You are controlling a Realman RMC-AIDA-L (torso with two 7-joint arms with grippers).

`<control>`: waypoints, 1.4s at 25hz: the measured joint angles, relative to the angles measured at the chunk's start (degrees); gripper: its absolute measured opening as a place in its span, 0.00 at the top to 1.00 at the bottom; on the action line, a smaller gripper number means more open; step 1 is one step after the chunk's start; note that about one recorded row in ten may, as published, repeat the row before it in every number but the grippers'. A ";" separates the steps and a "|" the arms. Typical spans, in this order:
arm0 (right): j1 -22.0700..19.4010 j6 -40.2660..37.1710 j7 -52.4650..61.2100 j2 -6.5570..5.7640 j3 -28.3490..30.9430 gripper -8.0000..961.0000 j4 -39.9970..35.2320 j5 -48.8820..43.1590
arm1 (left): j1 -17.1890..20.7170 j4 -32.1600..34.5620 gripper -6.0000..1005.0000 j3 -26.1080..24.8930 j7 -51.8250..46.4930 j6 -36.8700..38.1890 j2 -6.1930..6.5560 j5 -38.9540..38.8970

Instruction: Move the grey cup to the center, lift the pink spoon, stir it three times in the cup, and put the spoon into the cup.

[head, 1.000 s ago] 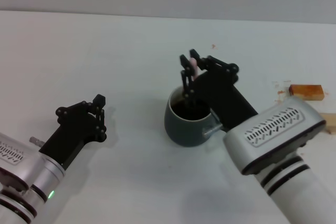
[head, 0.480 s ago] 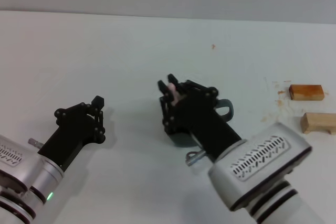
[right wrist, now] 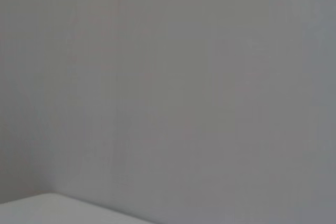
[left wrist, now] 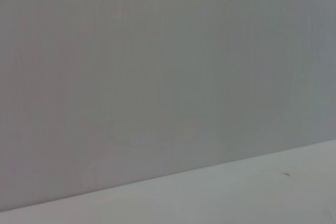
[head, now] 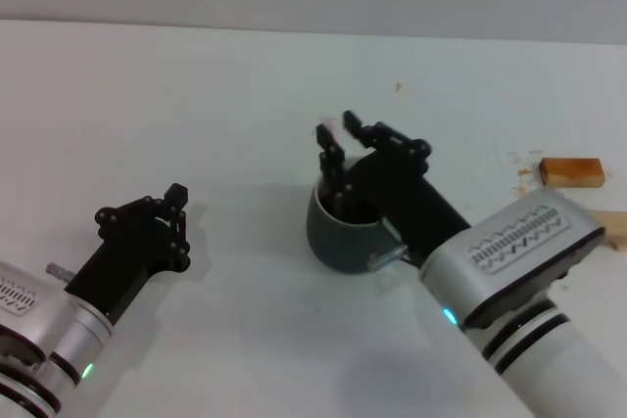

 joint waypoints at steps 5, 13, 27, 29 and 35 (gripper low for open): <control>-1.75 -3.78 -0.36 -0.17 -0.05 0.81 0.15 -1.78 | 0.22 -0.02 1.00 -0.08 0.00 1.14 0.07 0.00; -7.23 -15.63 -0.58 -0.13 0.65 0.58 -1.53 -4.72 | 0.80 0.16 1.00 -0.52 0.00 3.25 0.14 -0.34; -15.99 -27.86 2.93 0.11 11.28 0.25 -11.55 -1.89 | 2.08 2.01 1.00 -6.81 0.09 3.96 0.25 -0.46; -16.18 -29.67 4.62 0.15 10.54 0.23 -13.39 -1.07 | 2.18 2.11 1.00 -7.44 0.09 4.21 0.25 -0.46; -17.21 -30.69 5.97 0.14 10.34 0.22 -15.40 -0.30 | 2.25 2.30 1.00 -8.96 0.89 4.69 0.22 -0.41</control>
